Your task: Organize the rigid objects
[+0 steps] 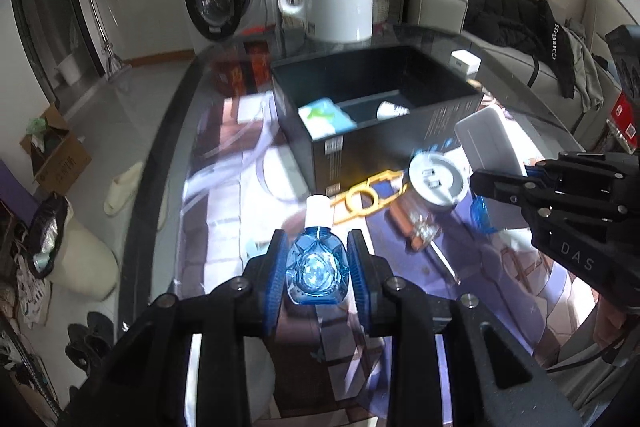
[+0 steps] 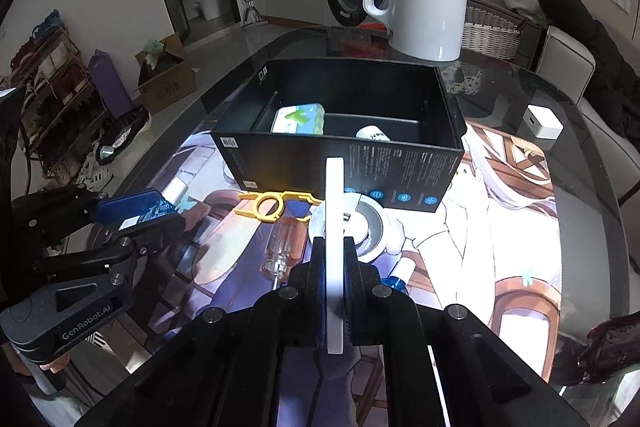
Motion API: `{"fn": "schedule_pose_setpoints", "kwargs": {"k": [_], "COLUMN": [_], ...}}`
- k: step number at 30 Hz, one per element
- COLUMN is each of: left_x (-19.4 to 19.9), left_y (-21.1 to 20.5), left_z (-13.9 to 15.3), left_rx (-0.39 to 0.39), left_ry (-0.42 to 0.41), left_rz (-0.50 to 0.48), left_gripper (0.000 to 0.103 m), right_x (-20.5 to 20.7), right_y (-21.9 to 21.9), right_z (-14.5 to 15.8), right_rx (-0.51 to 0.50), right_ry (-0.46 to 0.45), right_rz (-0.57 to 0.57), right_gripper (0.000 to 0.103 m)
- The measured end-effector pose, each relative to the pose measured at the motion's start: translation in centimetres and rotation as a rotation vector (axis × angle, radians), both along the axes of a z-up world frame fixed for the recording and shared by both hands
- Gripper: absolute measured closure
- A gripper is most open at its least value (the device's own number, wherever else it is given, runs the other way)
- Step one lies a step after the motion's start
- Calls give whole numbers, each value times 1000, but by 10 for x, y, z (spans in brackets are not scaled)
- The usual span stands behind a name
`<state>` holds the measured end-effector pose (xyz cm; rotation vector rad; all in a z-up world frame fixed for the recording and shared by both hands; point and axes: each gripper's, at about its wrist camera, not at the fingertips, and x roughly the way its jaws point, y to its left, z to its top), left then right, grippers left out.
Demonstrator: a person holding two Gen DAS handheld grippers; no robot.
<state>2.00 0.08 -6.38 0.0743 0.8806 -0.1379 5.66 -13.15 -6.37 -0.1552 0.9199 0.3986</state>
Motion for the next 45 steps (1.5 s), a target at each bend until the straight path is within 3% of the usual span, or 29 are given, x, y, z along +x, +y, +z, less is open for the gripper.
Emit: {"fn": "schedule_pose_setpoints", "kwargs": {"k": [8,16,22,45], "left_x": [-3,0,-2,-4], "left_y": [-5,-10,-16,-20], "left_z": [32,57,76,91], "left_rx": [-24,-65,-65,-93], "left_ry": [-126,-176,-260,-399], "left_rz": [10,8,25,48], "left_gripper": [75,75,75,75], "right_x": [-9,-19,-29,-32], "right_y": [-7,-19,-27,-25], "right_z": [30,52,71,97], "right_rx": [50,89,103,97], "right_ry": [-91,-140,-208,-366], "right_rz": [-7,-17,-23,-10], "right_gripper": [96,96,96,96]}}
